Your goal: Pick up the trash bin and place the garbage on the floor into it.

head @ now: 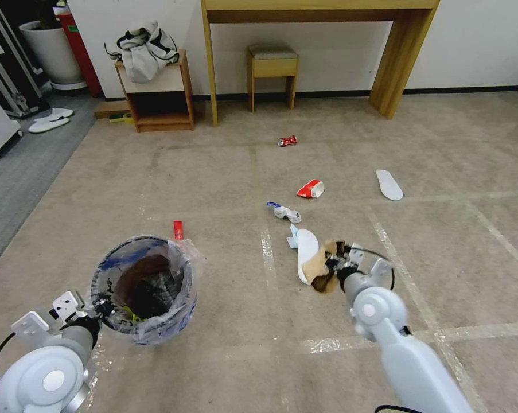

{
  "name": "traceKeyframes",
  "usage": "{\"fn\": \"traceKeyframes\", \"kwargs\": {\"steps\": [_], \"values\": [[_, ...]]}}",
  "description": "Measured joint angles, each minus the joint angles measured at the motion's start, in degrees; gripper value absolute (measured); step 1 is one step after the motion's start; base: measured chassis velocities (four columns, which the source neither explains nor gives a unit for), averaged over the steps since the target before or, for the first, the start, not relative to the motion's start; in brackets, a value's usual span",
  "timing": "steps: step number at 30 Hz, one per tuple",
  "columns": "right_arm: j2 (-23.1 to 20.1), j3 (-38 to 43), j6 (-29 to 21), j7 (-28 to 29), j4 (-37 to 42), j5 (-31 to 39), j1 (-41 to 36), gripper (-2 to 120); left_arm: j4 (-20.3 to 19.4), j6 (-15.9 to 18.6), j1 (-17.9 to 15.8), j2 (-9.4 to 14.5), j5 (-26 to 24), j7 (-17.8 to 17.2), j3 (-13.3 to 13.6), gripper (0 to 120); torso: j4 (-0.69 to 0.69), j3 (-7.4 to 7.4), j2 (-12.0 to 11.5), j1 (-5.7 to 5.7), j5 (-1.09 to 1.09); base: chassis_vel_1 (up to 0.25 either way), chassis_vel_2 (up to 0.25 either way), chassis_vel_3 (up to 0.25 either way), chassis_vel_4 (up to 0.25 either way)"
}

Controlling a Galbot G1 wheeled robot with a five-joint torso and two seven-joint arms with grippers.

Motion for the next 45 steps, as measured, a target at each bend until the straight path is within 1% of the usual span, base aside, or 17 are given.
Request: {"fn": "traceKeyframes", "kwargs": {"steps": [4, 8, 10, 11, 12, 16, 19, 20, 21, 23, 27, 29, 34, 36, 45], "values": [[-0.4, -1.8, 0.0, -0.1, 2.8, 0.1, 0.4, 0, 0.4, 0.0, -0.6, 0.1, 0.1, -0.1, 0.9, 0, 0.0, 0.0, 0.0, 0.0, 0.01, 0.0, 0.0, 0.0, 0.0], [-1.1, -3.5, 0.2, -0.7, 3.3, 0.6, 1.4, 0, 1.0, 0.0, -1.0, 0.1, 0.3, -0.2, 1.5, 0, 0.0, 0.0, 0.0, 0.0, 0.02, 0.0, 0.0, 0.0, 0.0], [-2.8, -6.1, 1.4, -2.6, 3.4, 1.5, 3.2, 0, 1.9, 0.1, -1.2, 0.0, 0.5, -0.2, 2.0, 0, 0.01, 0.0, 0.0, 0.0, 0.01, 0.0, 0.0, 0.0, 0.0], [-2.8, -6.1, 1.4, -2.6, 3.4, 1.5, 3.2, 0, 1.9, 0.1, -1.2, 0.0, 0.5, -0.2, 2.0, 0, 0.01, 0.0, 0.0, 0.0, 0.01, 0.0, 0.0, 0.0, 0.0], [-3.6, -7.4, 2.7, -3.8, 3.3, 1.9, 4.0, 0, 2.3, 0.1, -1.3, 0.0, 0.5, -0.2, 2.1, 0, 0.01, 0.0, 0.0, 0.0, 0.0, 0.0, 0.0, 0.0, 0.0], [-5.0, -8.4, 3.7, -5.5, 4.2, 2.6, 4.8, 0, 2.9, 0.1, -1.9, 0.3, 0.2, -0.2, 2.2, 0, 0.01, 0.0, 0.0, 0.0, 0.01, 0.0, 0.0, 0.0, 0.0], [-4.3, -8.4, 3.7, -5.8, 4.7, 2.6, 4.6, 0, 3.2, 0.1, -2.1, 0.4, 0.2, -0.1, 2.2, 0, 0.0, 0.0, 0.0, 0.0, -0.02, 0.0, 0.0, 0.0, 0.0], [-2.7, -8.3, 4.0, -5.9, 4.7, 1.9, 4.1, 0, 3.1, 0.1, -2.1, 0.7, 0.2, 0.0, 2.2, 0, 0.0, 0.0, 0.0, 0.0, 0.02, 0.0, 0.0, 0.0, 0.0], [-2.7, -8.3, 4.0, -5.9, 4.7, 1.9, 4.1, 0, 3.1, 0.1, -2.1, 0.7, 0.2, 0.0, 2.2, 0, 0.0, 0.0, 0.0, 0.0, 0.02, 0.0, 0.0, 0.0, 0.0], [-1.1, -8.3, 4.2, -5.8, 4.7, 0.9, 3.1, 0, 3.0, 0.1, -2.1, 1.0, 0.2, 0.0, 2.4, 0, 0.01, 0.0, 0.0, 0.0, 0.01, 0.0, 0.0, 0.0, 0.0], [-1.0, -7.9, 4.2, -5.8, 5.5, 0.4, 2.0, 0, 3.1, 0.1, -2.3, 0.9, 0.2, 0.0, 3.0, 0, 0.01, 0.0, 0.0, 0.0, 0.02, 0.0, 0.0, 0.0, 0.0], [-1.9, -7.2, 4.1, -5.7, 5.9, 0.4, 1.7, 0, 3.6, 0.2, -2.5, 0.5, 0.5, 0.0, 3.7, 0, 0.0, 0.0, 0.0, 0.0, 0.0, 0.0, 0.0, 0.0, 0.0], [-3.7, -7.1, 4.1, -5.8, 5.6, 0.8, 2.6, 0, 4.3, 0.2, -3.0, 0.3, 0.6, 0.1, 4.1, 0, 0.0, 0.0, 0.0, 0.0, 0.01, 0.0, 0.0, 0.0, 0.0], [-5.2, -7.9, 4.2, -5.9, 5.7, 1.3, 3.7, 0, 4.7, 0.3, -3.5, 0.7, 0.5, 0.0, 4.2, 0, 0.0, 0.01, 0.0, 0.0, -0.01, 0.0, 0.0, 0.0, 0.0], [-7.8, -11.5, 4.7, -6.9, 7.1, 3.4, 7.1, 0, 4.6, 0.5, -3.7, 1.9, -0.5, -0.3, 4.3, 0, 0.01, 0.01, 0.0, 0.0, 0.01, 0.0, 0.0, 0.0, 0.0]]}}
